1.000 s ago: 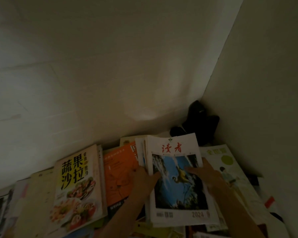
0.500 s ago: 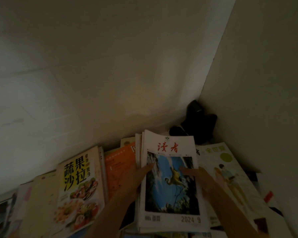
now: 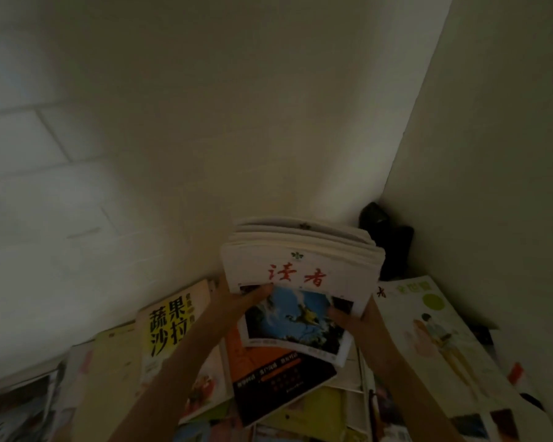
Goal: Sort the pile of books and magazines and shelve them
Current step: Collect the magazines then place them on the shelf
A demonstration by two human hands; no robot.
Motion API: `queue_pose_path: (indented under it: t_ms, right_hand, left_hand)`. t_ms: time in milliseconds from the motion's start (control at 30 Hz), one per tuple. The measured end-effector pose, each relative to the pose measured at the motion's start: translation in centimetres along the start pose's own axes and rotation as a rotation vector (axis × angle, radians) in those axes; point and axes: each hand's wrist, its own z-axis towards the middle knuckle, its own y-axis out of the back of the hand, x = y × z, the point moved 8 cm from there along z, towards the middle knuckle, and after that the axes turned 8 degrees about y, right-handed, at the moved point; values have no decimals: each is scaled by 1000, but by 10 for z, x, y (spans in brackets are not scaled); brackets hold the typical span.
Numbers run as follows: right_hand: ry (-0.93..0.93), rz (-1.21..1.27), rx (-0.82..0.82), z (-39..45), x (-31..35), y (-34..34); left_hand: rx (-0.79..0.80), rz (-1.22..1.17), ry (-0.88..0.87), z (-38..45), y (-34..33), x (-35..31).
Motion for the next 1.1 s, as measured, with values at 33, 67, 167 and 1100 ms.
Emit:
queue_pose_path:
  t_ms: [33,67,167,1100]
  right_hand:
    - [8,-12,14,-1,-1,-3]
    - [17,-21,14,-1,-1,-5]
    - [67,-61,-36,-3,0,-9]
    - [-627,-78,161,-155,-151,-386]
  left_hand:
    - [-37,-9,24,0,4,9]
    - [-72,-19,23,0,6,15]
    - [-178,-43,-23,-2,4,10]
    - [-604,-81,548,-266,361,202]
